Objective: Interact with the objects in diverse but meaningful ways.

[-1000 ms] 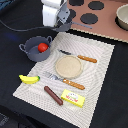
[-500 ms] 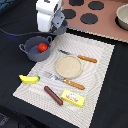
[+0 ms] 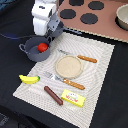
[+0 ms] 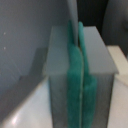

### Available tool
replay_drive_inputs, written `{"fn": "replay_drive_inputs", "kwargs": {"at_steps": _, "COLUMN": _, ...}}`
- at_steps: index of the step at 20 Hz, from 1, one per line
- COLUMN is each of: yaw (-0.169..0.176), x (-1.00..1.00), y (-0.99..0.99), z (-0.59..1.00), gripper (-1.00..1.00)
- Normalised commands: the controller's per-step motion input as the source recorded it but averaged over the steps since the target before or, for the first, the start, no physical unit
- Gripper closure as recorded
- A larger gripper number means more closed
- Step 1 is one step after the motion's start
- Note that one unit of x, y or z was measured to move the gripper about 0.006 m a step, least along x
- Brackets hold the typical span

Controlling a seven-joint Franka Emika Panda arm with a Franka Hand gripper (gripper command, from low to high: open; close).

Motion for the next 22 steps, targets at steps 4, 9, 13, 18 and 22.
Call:
{"fn": "replay_drive_inputs", "kwargs": {"at_steps": 4, "yaw": 0.025, "x": -0.47, "y": -0.05, "z": -0.3, "gripper": 1.0}}
{"fn": "replay_drive_inputs", "kwargs": {"at_steps": 9, "yaw": 0.02, "x": -0.42, "y": -0.07, "z": -0.24, "gripper": 1.0}}
{"fn": "replay_drive_inputs", "kwargs": {"at_steps": 13, "yaw": 0.021, "x": -0.38, "y": -0.04, "z": -0.14, "gripper": -1.0}}
{"fn": "replay_drive_inputs", "kwargs": {"at_steps": 18, "yaw": 0.016, "x": -0.37, "y": -0.08, "z": 0.0, "gripper": -1.0}}
{"fn": "replay_drive_inputs", "kwargs": {"at_steps": 22, "yaw": 0.005, "x": -0.37, "y": -0.09, "z": 0.09, "gripper": -1.0}}
